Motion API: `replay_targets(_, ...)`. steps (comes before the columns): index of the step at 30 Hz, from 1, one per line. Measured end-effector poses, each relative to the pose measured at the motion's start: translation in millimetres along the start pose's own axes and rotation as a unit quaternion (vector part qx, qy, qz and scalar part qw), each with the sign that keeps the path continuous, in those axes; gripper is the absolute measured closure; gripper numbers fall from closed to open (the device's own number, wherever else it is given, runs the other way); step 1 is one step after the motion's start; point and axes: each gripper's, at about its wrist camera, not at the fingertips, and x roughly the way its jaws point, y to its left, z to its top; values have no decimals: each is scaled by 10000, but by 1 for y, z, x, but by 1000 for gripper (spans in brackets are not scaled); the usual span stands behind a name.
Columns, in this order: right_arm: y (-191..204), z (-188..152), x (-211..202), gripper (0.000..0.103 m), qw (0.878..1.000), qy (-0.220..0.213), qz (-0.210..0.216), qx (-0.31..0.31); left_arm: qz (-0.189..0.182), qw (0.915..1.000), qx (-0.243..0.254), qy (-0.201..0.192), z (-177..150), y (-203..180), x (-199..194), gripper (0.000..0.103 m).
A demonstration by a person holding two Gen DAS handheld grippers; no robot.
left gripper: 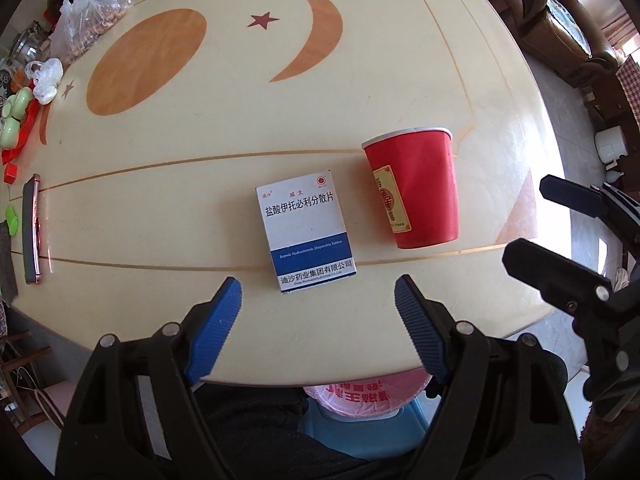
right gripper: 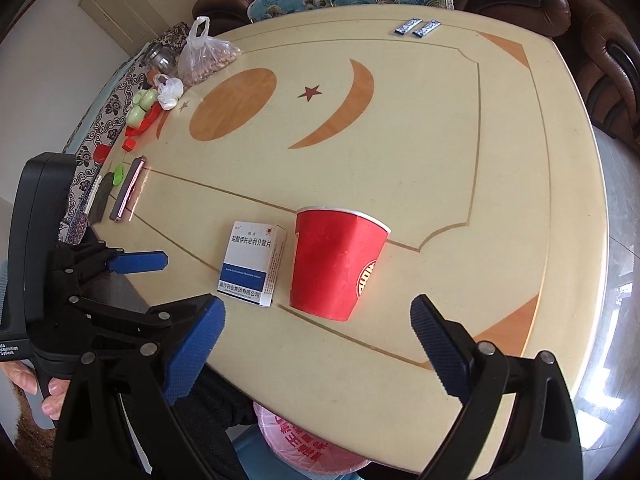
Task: Collect trash
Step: 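Raise both tools from the bin toward the white medicine box and red cup, then grasp the white medicine box with the left gripper while the right gripper grasps the red cup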
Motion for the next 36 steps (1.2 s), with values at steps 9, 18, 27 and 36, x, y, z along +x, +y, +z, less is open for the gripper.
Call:
replay_targets(9,-12,13,44,11,9994,315,16,120,-146,9993,-274,212,16,12,38,26)
replay_targets(18,-18,20,77,12,9984,504,26,248,-172,9978,-526,363,27,28,69,26)
replay_targets(27,-27,26,99,12,9973,587,1,450,39,9980,-523,364,31,40,81,26)
replay_targets(36,-9,32,105,43,9977,414,-526,111,199,9981,-458,364,42,31,83,26)
